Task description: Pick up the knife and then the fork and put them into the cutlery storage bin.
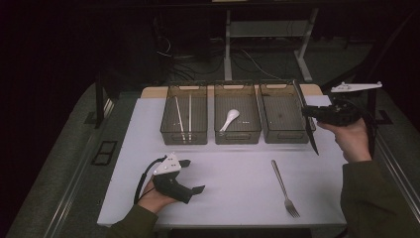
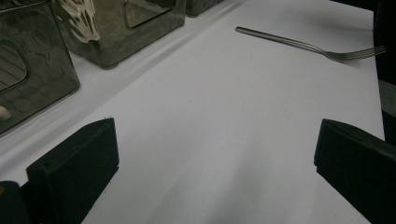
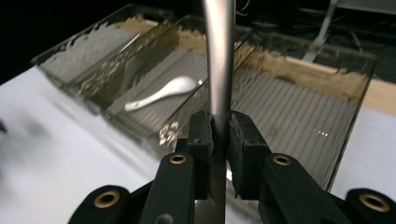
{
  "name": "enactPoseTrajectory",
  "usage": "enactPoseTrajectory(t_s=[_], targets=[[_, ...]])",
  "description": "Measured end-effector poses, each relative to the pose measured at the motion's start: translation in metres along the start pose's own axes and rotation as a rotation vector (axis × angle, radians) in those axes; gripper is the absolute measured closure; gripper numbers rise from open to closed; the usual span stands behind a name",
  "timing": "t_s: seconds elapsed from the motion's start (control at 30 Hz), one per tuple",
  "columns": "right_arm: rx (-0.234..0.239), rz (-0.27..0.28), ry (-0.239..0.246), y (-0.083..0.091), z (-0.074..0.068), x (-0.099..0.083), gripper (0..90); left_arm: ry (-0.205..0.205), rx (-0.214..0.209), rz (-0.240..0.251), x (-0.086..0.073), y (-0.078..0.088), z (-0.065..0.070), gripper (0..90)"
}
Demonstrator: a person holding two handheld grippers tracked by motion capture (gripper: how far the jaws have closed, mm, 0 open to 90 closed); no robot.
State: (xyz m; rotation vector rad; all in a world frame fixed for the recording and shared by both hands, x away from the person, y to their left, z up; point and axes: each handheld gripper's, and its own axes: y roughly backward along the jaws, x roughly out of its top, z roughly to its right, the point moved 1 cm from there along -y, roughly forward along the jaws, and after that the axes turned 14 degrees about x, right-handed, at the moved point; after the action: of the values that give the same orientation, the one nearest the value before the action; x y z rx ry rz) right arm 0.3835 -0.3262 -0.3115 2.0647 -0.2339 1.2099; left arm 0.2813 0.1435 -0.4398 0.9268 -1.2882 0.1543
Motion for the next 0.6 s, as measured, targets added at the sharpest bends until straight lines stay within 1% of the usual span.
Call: enactPoseTrajectory(t_s=[0.03,0.07,0.13,0.33,0.4,0.43,0.5,0.6], targets=[[0.0,0.005,-0.011,-0.002,0.002,0.004,79.5,0.001,0.001,0.0,0.0,0.0,0.0,0.0],[-0.005,0.008,-0.012,-0.003,0.004,0.008,79.5,0.006,0.001,0.0,0.0,0.0,0.001,0.0],[-0.022,0.014,-0.009,-0.007,0.007,0.013,79.5,-0.001,0.0,0.001,0.0,0.0,0.0,0.0],[-0.064,0.046,-0.008,-0.021,0.018,0.033,79.5,0.0,-0.002,0.005,0.001,0.001,0.001,0.0],[-0.079,0.055,-0.002,-0.025,0.022,0.037,79.6,-0.003,-0.004,0.003,0.001,0.001,0.0,0.0],[-0.081,0.056,-0.011,-0.028,0.024,0.04,79.5,-0.002,-0.004,0.004,0.001,0.001,0.001,0.0],[-0.093,0.066,0.0,-0.032,0.027,0.043,79.5,-0.005,-0.004,0.006,0.001,0.001,0.0,0.0],[-0.107,0.078,0.009,-0.038,0.033,0.047,79.5,0.002,-0.005,0.007,0.001,0.001,0.0,0.0]])
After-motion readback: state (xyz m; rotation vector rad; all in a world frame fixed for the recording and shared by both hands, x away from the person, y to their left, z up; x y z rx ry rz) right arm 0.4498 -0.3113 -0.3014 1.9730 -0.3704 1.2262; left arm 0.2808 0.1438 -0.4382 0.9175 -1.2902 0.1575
